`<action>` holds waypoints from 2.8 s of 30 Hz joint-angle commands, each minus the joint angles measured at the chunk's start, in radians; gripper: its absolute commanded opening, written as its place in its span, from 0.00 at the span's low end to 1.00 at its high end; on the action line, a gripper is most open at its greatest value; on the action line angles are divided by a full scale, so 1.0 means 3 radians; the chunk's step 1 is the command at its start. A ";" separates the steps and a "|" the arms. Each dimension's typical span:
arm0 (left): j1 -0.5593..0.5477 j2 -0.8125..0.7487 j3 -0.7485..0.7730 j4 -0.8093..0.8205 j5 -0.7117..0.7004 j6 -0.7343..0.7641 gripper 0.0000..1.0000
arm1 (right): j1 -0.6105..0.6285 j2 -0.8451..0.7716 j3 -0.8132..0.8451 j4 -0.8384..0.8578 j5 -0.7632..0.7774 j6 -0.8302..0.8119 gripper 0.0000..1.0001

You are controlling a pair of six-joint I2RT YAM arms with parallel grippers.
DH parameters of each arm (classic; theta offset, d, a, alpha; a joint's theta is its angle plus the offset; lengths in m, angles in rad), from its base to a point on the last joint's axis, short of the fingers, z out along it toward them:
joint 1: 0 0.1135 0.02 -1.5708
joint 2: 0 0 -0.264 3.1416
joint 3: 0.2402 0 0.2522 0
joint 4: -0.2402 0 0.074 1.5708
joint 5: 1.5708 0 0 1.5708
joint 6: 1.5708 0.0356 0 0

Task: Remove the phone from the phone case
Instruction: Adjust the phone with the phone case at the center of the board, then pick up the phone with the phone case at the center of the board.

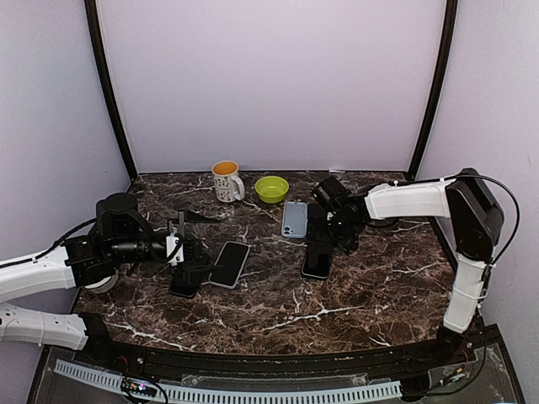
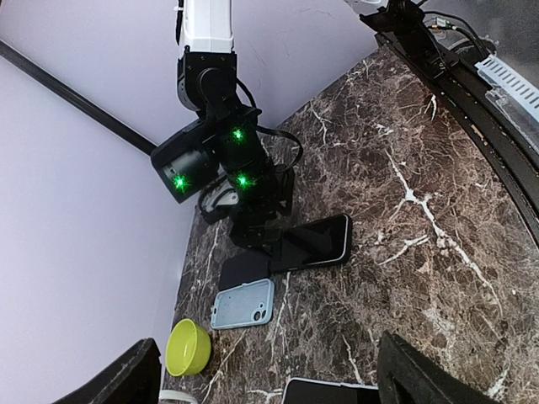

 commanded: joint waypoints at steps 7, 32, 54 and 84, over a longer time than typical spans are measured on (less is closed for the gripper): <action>0.0004 -0.0122 0.0039 -0.0043 0.0074 -0.0005 0.90 | 0.0337 0.0284 0.0310 -0.0535 0.0133 0.0473 0.99; -0.0003 -0.0110 0.0029 -0.0059 0.0072 0.0019 0.88 | 0.0696 0.0712 0.0555 -0.0740 0.0325 0.0039 0.75; -0.0017 0.0001 0.0015 -0.0050 0.0081 0.0013 0.88 | 0.1011 0.0237 0.0014 -0.0455 -0.0470 -0.0491 0.99; -0.0024 0.0060 -0.0009 0.0052 0.0017 -0.0084 0.89 | 0.1352 0.0051 -0.0256 0.0003 0.0487 -0.0450 0.62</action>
